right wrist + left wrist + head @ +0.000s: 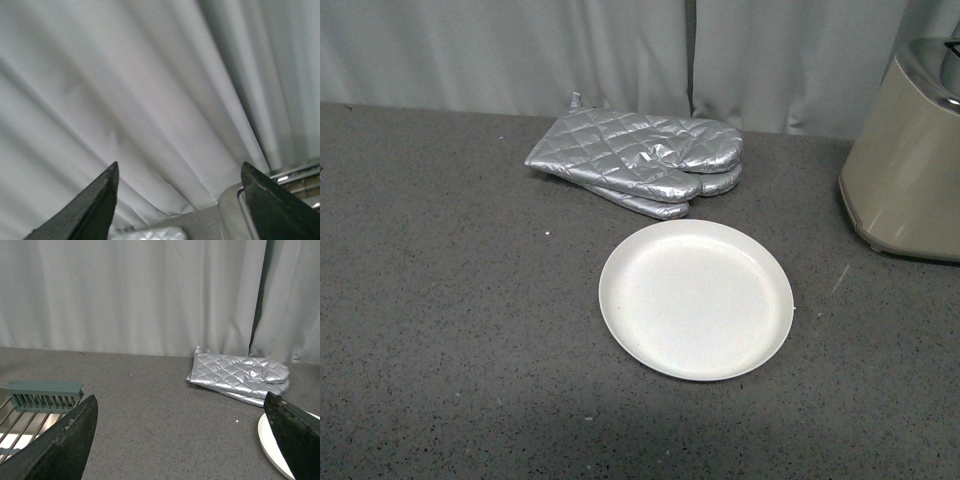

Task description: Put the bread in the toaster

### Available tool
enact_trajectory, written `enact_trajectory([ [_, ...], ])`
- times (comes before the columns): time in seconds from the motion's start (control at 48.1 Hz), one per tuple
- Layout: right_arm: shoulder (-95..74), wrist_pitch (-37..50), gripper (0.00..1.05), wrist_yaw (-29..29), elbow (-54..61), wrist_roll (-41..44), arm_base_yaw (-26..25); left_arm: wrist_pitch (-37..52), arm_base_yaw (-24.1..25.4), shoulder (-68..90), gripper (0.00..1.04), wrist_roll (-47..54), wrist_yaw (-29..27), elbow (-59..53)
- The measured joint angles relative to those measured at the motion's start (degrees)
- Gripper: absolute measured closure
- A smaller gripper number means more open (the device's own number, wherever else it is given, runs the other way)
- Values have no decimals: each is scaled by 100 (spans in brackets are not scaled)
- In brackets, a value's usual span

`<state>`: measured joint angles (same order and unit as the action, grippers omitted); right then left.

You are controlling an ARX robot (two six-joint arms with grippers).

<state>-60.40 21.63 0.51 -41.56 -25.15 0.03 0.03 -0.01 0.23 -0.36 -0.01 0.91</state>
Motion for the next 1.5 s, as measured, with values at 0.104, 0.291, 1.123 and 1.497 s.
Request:
enact_trajectory([
  [0.104,2500,-485,60,-72,2435,1781,22,0,0,0,7,0,-7,0],
  [0.291,5611,-2229,90,-33,4122,2347,7,0,0,-7,7,4,0,0],
  [1.123,6015,-2164,41,-59,4124,2492,2,0,0,-4,7,9,0,0],
  [1.497,6015,-2164,9,-59,4124,2492,2,0,0,-4,7,9,-2,0],
])
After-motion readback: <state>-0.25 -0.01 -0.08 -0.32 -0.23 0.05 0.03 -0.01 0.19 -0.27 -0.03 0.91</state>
